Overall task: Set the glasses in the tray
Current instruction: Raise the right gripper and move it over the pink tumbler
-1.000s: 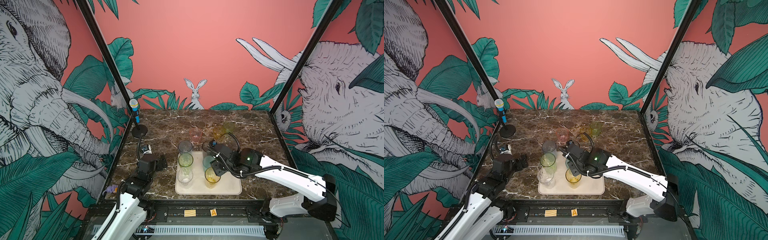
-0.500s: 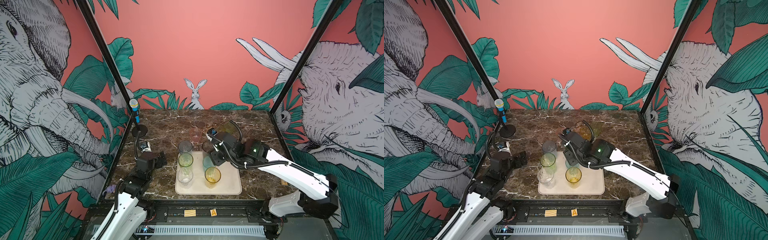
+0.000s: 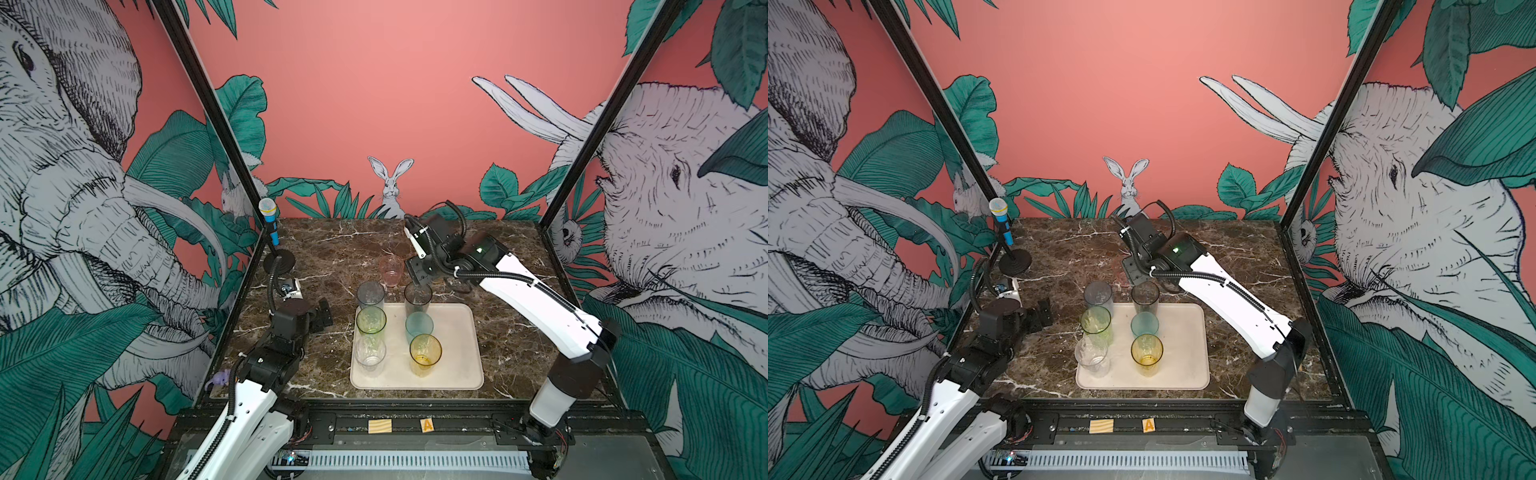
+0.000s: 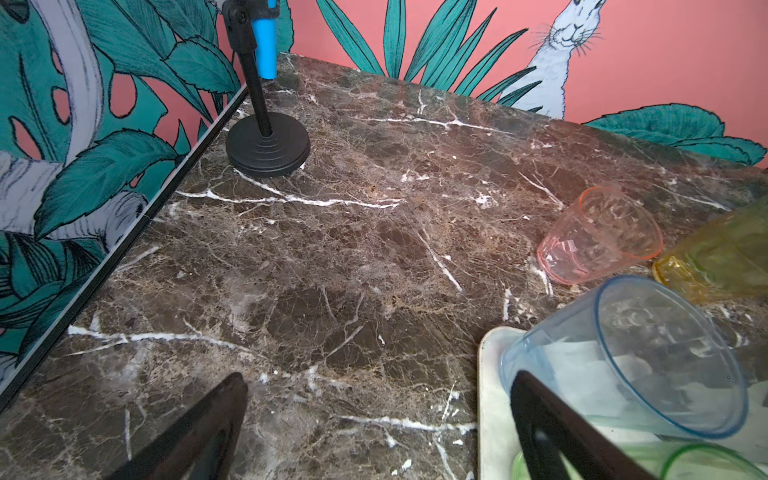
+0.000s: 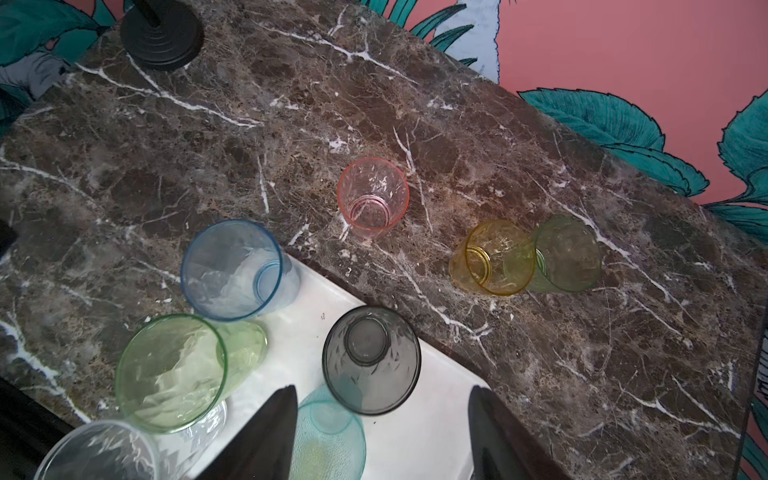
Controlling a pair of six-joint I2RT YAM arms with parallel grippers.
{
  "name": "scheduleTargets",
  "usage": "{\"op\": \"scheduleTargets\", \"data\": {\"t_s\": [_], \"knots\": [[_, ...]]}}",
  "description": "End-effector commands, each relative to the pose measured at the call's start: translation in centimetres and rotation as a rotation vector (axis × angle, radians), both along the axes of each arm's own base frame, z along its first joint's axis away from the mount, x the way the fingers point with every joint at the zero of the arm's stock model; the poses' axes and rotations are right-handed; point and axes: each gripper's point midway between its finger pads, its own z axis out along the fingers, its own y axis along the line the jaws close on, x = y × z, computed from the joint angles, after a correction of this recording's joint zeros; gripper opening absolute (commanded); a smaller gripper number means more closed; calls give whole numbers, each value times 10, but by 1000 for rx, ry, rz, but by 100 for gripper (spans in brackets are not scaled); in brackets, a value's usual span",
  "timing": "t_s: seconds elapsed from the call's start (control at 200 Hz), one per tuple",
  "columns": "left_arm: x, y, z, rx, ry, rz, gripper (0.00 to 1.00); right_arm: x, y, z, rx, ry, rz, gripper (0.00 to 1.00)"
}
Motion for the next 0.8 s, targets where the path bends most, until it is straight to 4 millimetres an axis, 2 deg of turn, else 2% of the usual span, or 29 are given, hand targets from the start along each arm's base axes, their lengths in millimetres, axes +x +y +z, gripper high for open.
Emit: {"op": "scheduleTargets", "data": {"t_s": [0.0, 0.36, 0.63, 0.795], "knots": [[1, 11, 6, 47, -13, 42, 99, 10, 2, -4, -11, 35, 23, 68], [2, 17, 13, 97, -22, 58, 100, 67, 16, -22, 14, 70, 4, 69], [5, 17, 15, 114, -25, 58, 100, 96, 27, -37, 40, 91, -2, 69], [7, 15, 12, 109, -16, 51, 100, 108, 28, -56, 38, 118, -17, 69]]}}
